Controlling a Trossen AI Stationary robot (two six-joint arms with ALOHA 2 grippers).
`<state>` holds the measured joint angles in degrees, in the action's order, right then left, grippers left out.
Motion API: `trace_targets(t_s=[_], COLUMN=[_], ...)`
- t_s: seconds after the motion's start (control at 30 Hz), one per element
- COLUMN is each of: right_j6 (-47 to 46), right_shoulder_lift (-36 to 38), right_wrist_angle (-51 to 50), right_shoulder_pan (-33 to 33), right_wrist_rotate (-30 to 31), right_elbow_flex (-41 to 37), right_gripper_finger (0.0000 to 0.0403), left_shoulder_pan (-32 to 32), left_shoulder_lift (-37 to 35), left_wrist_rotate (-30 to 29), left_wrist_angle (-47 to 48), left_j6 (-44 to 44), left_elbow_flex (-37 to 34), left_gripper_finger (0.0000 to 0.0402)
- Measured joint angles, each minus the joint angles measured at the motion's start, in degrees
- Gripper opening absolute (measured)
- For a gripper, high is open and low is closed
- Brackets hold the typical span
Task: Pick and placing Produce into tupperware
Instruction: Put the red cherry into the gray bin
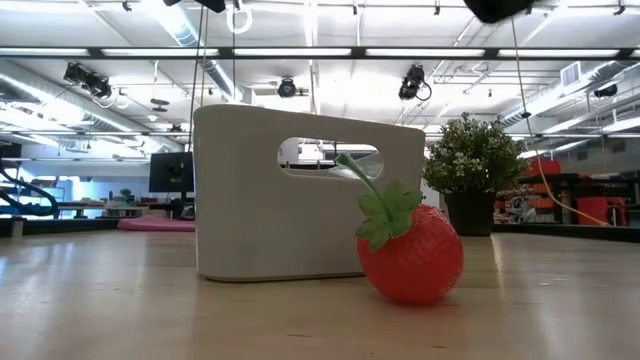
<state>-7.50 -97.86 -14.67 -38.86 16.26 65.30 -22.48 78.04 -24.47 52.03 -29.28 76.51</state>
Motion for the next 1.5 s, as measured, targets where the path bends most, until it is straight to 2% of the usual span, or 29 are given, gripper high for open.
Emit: trace_targets(t_s=[0.13,0.33,0.5,0.7,1.0,1.2,1.5], right_j6=[4.64,8.32,8.78,8.82,10.11,10.01,10.41], right_shoulder_lift=[-4.99,-10.87,-11.77,-11.77,-11.77,-12.09,-15.98], right_wrist_angle=[0.37,2.14,2.66,3.24,6.11,6.34,6.7], right_shoulder_pan=[-0.06,3.16,6.3,9.45,11.11,10.52,10.63], right_wrist_rotate=[0.18,0.27,-0.4,-5.92,-10.43,-10.7,-10.72], right_elbow_flex=[-0.02,-0.02,-0.03,-0.02,-0.02,-0.02,-0.02], right_gripper_finger=[0.015,0.015,0.015,0.015,0.015,0.015,0.015], left_shoulder_pan=[0.0,0.02,0.01,0.02,0.02,0.0,0.0], left_shoulder_lift=[0.0,0.0,0.0,0.0,0.0,0.0,0.0], left_wrist_rotate=[0.0,0.0,0.0,0.0,0.0,0.0,0.02], left_wrist_angle=[-0.12,-0.24,-0.28,-0.27,-0.24,-0.22,0.17], left_j6=[0.0,-0.07,-0.07,-0.07,-0.04,-0.02,-0.04], left_elbow_flex=[0.0,0.0,0.0,0.0,0.0,0.0,0.0], left_gripper_finger=[0.0027,0.0028,0.002,0.0023,0.0026,0.0019,0.0029])
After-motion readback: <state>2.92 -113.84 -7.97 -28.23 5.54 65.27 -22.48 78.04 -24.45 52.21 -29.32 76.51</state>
